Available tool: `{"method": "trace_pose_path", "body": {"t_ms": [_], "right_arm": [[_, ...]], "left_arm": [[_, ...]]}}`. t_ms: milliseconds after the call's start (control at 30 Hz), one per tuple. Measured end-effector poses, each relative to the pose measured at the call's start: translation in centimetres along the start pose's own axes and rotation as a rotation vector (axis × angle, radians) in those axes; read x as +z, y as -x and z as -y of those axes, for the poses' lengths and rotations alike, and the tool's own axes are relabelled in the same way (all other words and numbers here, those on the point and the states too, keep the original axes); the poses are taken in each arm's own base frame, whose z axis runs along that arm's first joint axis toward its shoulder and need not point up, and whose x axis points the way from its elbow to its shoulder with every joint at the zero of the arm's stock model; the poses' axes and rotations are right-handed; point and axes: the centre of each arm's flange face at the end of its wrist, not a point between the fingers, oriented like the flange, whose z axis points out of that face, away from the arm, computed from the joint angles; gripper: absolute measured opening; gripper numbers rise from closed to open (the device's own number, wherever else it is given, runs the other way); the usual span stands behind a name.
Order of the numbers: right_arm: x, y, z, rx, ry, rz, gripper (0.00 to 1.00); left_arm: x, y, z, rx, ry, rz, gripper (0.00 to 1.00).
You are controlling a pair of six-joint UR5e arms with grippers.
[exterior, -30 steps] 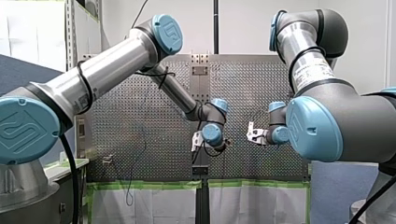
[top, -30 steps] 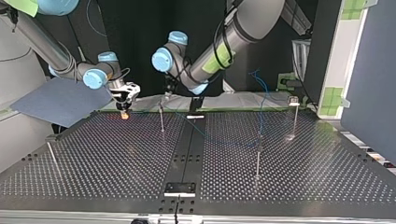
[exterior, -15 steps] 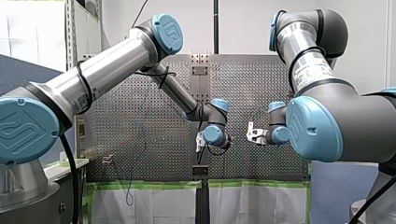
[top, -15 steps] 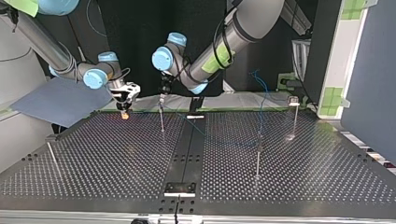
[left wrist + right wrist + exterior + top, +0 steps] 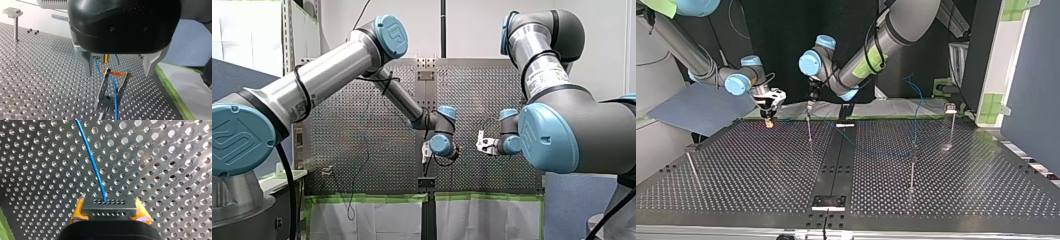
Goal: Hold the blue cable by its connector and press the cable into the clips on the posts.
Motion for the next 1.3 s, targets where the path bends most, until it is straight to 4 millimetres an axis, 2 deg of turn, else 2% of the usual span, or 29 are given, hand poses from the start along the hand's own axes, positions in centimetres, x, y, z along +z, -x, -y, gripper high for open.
{"method": "trace_pose_path", "body": {"t_ms": [267, 467, 867, 1300], "right_arm": [[0.0, 0.0, 0.0, 0.0, -0.001, 0.001, 0.0], [0.0, 0.0, -0.1, 0.001, -0.001, 0.002, 0.0], [0.0, 0.0, -0.2, 0.002, 0.0, 0.003, 0.0], [0.0, 0.0, 0.0, 0.009, -0.008, 0.005, 0.0]], "left_arm": [[-0.1, -0.1, -0.1, 0.003, 0.005, -0.01, 1.0], [-1.3, 0.2, -0.2, 0.019, 0.021, -0.035, 1.0], [-3.5, 3.8, -2.3, -0.038, 0.078, 0.056, 1.0], [-7.9, 7.6, -3.3, -0.105, 0.154, 0.185, 1.0]]}}
